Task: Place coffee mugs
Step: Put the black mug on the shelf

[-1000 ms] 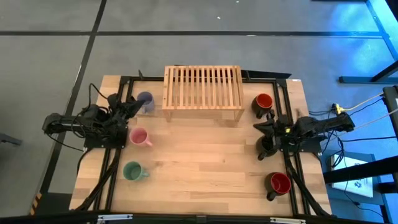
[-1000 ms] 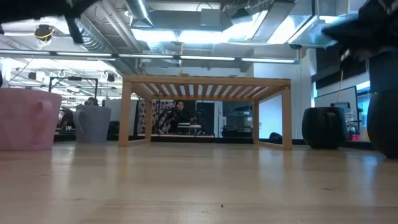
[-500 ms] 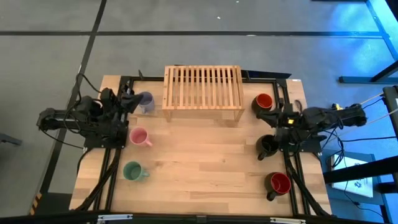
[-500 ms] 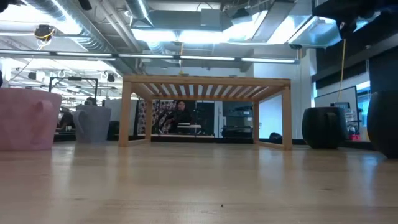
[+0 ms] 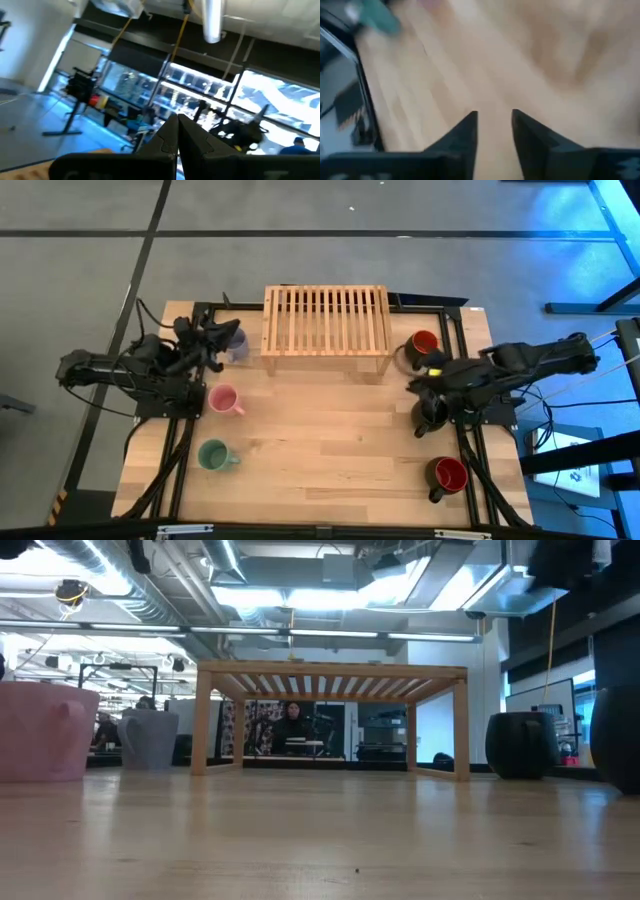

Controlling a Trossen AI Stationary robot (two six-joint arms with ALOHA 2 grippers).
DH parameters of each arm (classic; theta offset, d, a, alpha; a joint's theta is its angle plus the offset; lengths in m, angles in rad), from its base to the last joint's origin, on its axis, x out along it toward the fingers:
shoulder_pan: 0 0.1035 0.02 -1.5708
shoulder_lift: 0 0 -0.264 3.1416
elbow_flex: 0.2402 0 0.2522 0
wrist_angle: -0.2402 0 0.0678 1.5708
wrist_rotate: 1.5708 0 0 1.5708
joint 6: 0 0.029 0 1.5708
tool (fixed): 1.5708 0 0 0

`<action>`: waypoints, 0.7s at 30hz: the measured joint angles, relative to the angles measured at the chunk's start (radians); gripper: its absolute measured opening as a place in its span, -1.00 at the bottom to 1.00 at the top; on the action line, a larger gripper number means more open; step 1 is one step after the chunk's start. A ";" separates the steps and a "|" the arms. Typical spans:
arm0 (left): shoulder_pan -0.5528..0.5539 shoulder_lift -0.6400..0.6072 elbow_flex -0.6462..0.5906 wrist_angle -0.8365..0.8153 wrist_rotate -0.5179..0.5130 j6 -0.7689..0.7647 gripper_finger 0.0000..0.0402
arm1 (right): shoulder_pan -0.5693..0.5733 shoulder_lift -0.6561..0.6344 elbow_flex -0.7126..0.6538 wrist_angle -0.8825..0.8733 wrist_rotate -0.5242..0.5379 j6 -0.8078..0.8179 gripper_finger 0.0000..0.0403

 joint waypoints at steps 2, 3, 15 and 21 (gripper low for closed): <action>0.000 0.020 0.000 0.000 -0.005 0.000 -1.00 | 0.000 0.056 0.035 -0.116 -0.093 0.131 -0.28; 0.000 0.030 0.000 -0.001 -0.005 0.000 -1.00 | 0.000 0.082 0.043 -0.164 -0.137 0.193 -0.22; 0.000 0.130 -0.001 -0.006 0.003 -0.005 -1.00 | 0.000 0.219 -0.059 -0.240 -0.292 0.374 0.04; 0.000 0.133 -0.001 -0.005 -0.001 -0.006 -1.00 | 0.000 0.235 -0.143 -0.172 -0.261 0.424 -0.03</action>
